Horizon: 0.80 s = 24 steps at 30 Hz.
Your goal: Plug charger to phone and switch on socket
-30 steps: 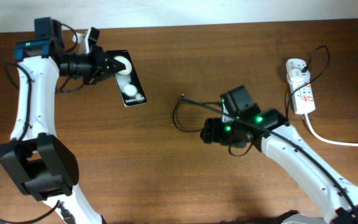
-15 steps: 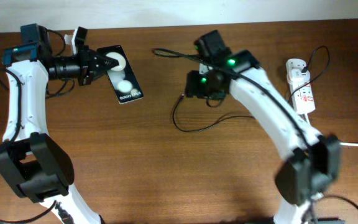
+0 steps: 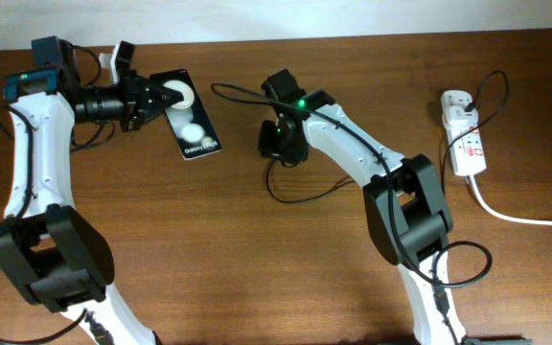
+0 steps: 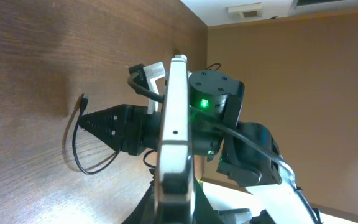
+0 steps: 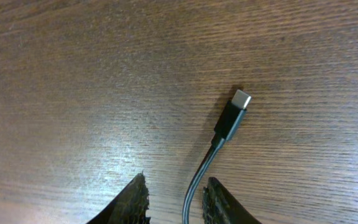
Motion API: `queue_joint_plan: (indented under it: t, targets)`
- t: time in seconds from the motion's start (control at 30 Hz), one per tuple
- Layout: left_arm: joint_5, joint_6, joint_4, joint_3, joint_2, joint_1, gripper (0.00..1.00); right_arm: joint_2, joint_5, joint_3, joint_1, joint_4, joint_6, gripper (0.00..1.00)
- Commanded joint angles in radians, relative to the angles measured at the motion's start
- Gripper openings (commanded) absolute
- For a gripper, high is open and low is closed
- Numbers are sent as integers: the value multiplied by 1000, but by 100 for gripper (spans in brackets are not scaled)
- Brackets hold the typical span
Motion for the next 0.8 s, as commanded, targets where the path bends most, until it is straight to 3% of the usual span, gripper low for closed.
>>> queue_joint_plan:
  t: [0.0,0.53,0.67,0.77]
  targets:
    - [48,17,2,-1,-24,7,0,25,58,19,9,0,13,32]
    - [45,17,2,-1,-24,7,0,90,130,17,9,14,83,29]
    - [45,17,2,-1,-24,7,0,126,136,17,10,18,99,22]
    - [45,17,2,-1,-24,7,0,147,129,17,10,0,99,7]
